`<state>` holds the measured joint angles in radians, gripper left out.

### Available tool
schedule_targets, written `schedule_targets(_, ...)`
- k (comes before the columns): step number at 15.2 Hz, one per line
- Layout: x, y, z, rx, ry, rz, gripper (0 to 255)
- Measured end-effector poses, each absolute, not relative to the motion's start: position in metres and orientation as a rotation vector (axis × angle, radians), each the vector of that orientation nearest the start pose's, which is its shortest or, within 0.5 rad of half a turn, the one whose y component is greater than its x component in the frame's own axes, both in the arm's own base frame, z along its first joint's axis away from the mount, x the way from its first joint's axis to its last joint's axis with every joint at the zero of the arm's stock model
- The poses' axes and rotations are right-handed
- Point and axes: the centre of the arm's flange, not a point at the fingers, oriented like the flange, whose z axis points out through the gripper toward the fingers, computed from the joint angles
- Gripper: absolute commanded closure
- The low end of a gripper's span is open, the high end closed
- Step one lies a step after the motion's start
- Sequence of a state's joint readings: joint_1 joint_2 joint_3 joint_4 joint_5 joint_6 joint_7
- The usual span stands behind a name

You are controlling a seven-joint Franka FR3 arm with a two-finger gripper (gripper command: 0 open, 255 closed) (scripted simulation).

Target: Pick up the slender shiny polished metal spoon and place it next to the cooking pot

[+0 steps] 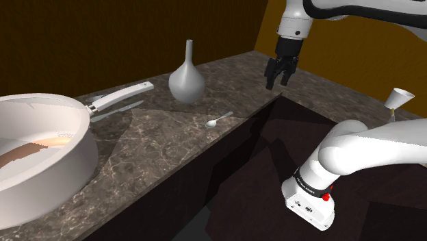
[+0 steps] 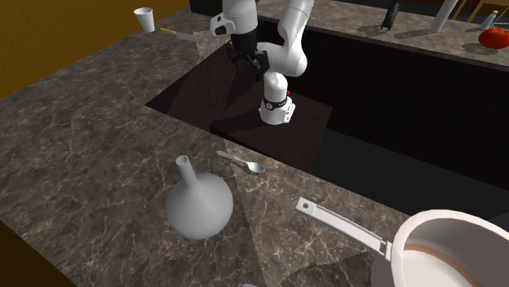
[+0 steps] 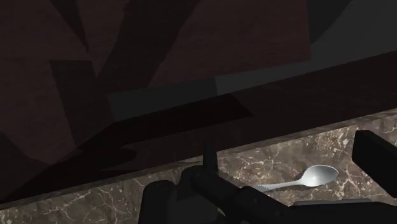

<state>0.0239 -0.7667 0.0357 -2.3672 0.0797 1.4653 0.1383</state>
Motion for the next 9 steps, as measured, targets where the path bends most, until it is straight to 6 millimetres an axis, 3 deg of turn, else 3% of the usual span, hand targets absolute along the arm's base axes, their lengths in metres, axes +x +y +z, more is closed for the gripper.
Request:
schedule_targets(3, 0.304, 0.037, 0.559, -3.095, 0.124, 0.196, 0)
schedule_targets(9, 0.333, 0.075, 0.508, -3.122, 0.069, 0.081, 0)
